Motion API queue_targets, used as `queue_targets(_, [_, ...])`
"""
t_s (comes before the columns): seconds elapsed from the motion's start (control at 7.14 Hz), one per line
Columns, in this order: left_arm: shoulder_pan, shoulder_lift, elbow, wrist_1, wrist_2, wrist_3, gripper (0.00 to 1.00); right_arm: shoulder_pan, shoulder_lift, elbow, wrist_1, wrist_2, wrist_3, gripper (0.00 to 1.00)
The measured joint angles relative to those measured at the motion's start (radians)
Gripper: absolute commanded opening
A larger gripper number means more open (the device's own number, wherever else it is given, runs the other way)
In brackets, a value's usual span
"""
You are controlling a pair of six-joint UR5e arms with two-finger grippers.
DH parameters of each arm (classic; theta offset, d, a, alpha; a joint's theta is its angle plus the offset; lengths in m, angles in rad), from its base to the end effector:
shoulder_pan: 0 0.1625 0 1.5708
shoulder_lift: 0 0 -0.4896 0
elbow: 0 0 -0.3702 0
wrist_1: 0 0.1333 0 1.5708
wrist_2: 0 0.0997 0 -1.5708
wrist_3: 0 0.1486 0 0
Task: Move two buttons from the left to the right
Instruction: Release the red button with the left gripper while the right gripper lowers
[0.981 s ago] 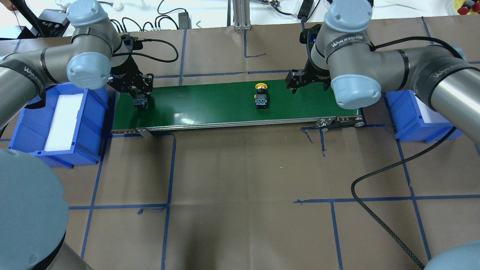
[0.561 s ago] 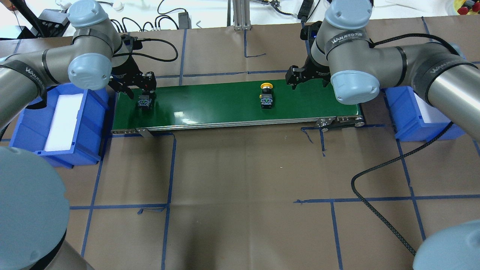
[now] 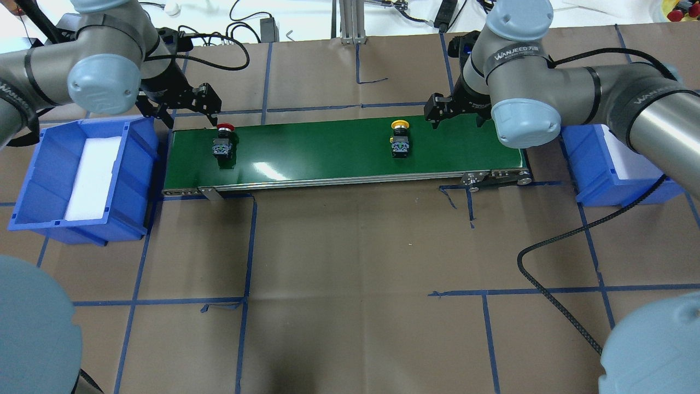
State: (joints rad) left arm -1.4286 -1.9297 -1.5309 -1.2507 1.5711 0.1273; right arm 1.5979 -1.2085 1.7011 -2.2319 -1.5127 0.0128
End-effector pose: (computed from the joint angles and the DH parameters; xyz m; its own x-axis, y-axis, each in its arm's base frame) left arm -0.0436 -0.6359 0.3563 -0.9999 -0.0149 -0.0004 -0.0149 0.9999 -0.0010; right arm 0.1588 -0.6188 0.3157 -0.9979 -0.0242 -0.0594 -0.0139 0.9859 -0.1670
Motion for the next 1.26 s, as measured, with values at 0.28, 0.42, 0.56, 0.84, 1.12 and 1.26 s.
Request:
queue_targets(0.28, [-0.004,0.129,-0.010,-0.120,-0.007,-0.011,1.00,-0.002,0.009,-0.005,0.000,-0.001,0.014,1.00])
queue_targets(0.42, [-0.009,0.196,-0.022,-0.181,-0.011,-0.042,1.00,-0.001,0.009,-0.005,0.002,-0.001,0.028,1.00])
queue_targets(0.56, [-0.013,0.254,-0.026,-0.249,-0.017,-0.088,1.00,0.001,0.012,-0.005,0.003,0.003,0.041,1.00])
queue_targets(0.84, [-0.050,0.328,-0.019,-0.350,-0.017,-0.146,1.00,0.012,0.023,-0.004,0.002,0.018,0.098,0.99])
queue_targets(1.12, [-0.092,0.346,-0.025,-0.369,-0.010,-0.155,1.00,0.032,0.036,-0.003,-0.002,0.035,0.181,0.99])
queue_targets(1.26, [-0.098,0.346,-0.030,-0.368,-0.009,-0.156,1.00,0.035,0.045,-0.004,-0.005,0.061,0.199,0.99])
